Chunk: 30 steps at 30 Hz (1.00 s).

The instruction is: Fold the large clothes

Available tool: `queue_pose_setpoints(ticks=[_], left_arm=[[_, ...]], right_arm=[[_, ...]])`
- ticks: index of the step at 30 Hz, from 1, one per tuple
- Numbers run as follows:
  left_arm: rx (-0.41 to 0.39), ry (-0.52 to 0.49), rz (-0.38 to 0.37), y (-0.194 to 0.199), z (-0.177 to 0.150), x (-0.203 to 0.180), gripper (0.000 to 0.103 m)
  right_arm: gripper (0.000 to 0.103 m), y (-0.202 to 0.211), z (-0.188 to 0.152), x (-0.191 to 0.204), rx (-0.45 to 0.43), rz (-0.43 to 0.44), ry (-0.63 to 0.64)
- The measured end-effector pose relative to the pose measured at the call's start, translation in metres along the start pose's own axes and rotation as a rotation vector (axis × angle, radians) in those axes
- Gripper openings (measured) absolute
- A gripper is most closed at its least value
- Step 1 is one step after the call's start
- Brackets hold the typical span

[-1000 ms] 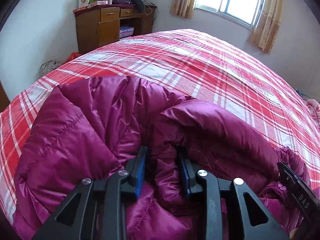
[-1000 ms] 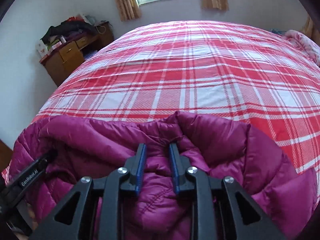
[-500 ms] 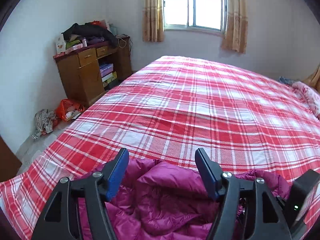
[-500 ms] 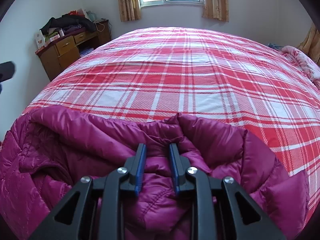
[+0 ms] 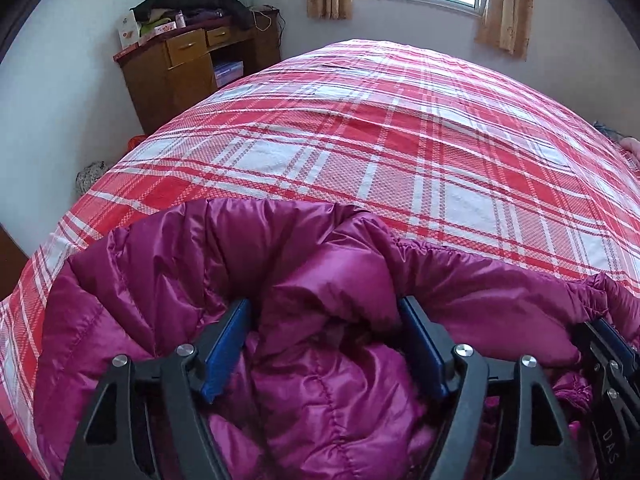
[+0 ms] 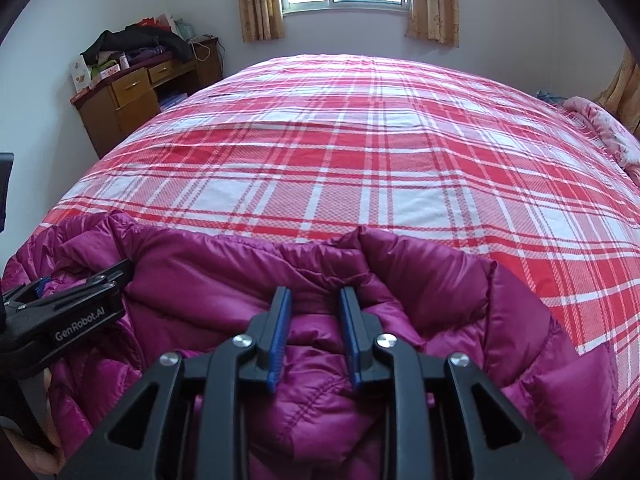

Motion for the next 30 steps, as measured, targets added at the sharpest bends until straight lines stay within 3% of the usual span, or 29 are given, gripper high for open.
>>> queue_pose_setpoints(ticks=[4, 7, 10, 12, 14, 19, 22, 25, 30], left_arm=[[-0.001, -0.004, 0.001, 0.001, 0.003, 0.0, 0.077], [0.003, 0.032, -0.056, 0.018, -0.001, 0.009, 0.077], [-0.052, 0.064, -0.181, 0.06, -0.009, 0.024, 0.077], [-0.095, 0.037, -0.246, 0.098, -0.015, 0.041, 0.077], [-0.144, 0.009, -0.258, 0.129, -0.023, 0.061, 0.077], [-0.194, -0.007, -0.288, 0.194, -0.056, 0.123, 0.077], [-0.21, -0.021, -0.249, 0.223, -0.089, 0.158, 0.077], [-0.227, -0.036, -0.2, 0.243, -0.123, 0.185, 0.077], [-0.206, -0.051, -0.212, 0.267, -0.172, 0.211, 0.077]], right_arm=[[0.027, 0.0, 0.0, 0.002, 0.001, -0.015, 0.009], [0.034, 0.002, 0.0, 0.003, -0.003, -0.017, 0.019], [0.059, 0.014, -0.001, 0.005, -0.023, -0.009, 0.03], [0.081, 0.036, -0.005, 0.007, -0.055, -0.033, 0.047], [0.088, 0.063, -0.011, 0.01, -0.098, -0.056, 0.064], [0.088, 0.131, -0.036, 0.018, -0.162, -0.087, 0.127], [0.088, 0.168, -0.054, 0.018, -0.175, -0.1, 0.136], [0.088, 0.197, -0.073, 0.019, -0.167, -0.103, 0.134], [0.088, 0.228, -0.1, 0.022, -0.161, -0.107, 0.143]])
Point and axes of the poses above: each gripper's, at about its wrist camera, not at the fingertips, and y roughly against the way its jaws point, x to its left, z to its top, the point moved 3 cm from there along -y, roughly the way its jaws point, and after that the axes turned 3 degrees about y, right-handed, at the moved point
